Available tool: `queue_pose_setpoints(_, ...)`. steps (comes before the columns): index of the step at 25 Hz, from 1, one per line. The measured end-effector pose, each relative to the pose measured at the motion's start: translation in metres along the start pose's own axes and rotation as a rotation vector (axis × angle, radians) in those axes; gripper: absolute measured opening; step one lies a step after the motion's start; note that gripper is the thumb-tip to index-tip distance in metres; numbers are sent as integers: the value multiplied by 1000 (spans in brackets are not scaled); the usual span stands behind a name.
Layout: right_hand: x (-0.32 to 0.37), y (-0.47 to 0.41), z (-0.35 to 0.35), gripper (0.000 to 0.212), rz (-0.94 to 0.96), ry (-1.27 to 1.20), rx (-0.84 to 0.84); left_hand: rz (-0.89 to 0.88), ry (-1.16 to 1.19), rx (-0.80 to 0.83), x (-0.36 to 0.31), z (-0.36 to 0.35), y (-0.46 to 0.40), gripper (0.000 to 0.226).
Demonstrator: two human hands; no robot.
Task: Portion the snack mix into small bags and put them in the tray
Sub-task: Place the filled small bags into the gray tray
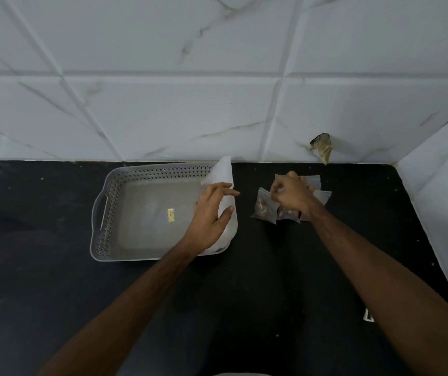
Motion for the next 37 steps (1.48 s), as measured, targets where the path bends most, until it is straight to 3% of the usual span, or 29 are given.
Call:
queue_pose_setpoints(4, 28, 41, 22, 10, 174, -174, 111, -10, -48, 58, -9, 1, -4, 38)
queue_pose_setpoints(8, 82, 97, 60, 9, 368, -168, 151, -56, 28, 114, -31, 14, -9, 59)
queue_pose_setpoints(12, 146, 121, 65, 8, 490, -264, 213, 20, 290, 201, -36, 32, -5, 34)
queue_pose_setpoints(15, 186, 102, 41, 8, 550, -336, 246, 70, 302, 116, -8, 64, 7, 42)
queue_pose_setpoints(17, 213, 77, 21, 7, 573, -388, 271, 123, 295, 41, 21, 91, 19, 31)
queue_pose_setpoints(20, 255, 39, -9, 10, 568, -439, 323, 224, 170, -66, 65, 133, 28, 21)
queue_pose_setpoints(23, 285, 1, -46, 20, 525, -337, 388, 303, -28, -133, 104, 171, 22, 15)
queue_pose_setpoints(28, 327, -61, -83, 14, 531, -147, 249, 335, -333, -127, 155, 200, 6, 5)
queue_pose_setpoints(31, 343, -81, -100, 13, 549, -97, 228, 397, -492, -120, 174, 216, -2, 14)
queue_pose_setpoints(37, 350, -94, -109, 34, 591, -95, 201, 437, -624, -167, 193, 226, -11, 15)
Point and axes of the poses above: each hand's wrist, its own y-axis away from the middle knuckle, its own z-axis out of the back of the hand, x = y × z, the point moved 10 cm from there along -y, towards the middle knuckle, and after that the axes turned 7 degrees about x, right-handed, at the moved point
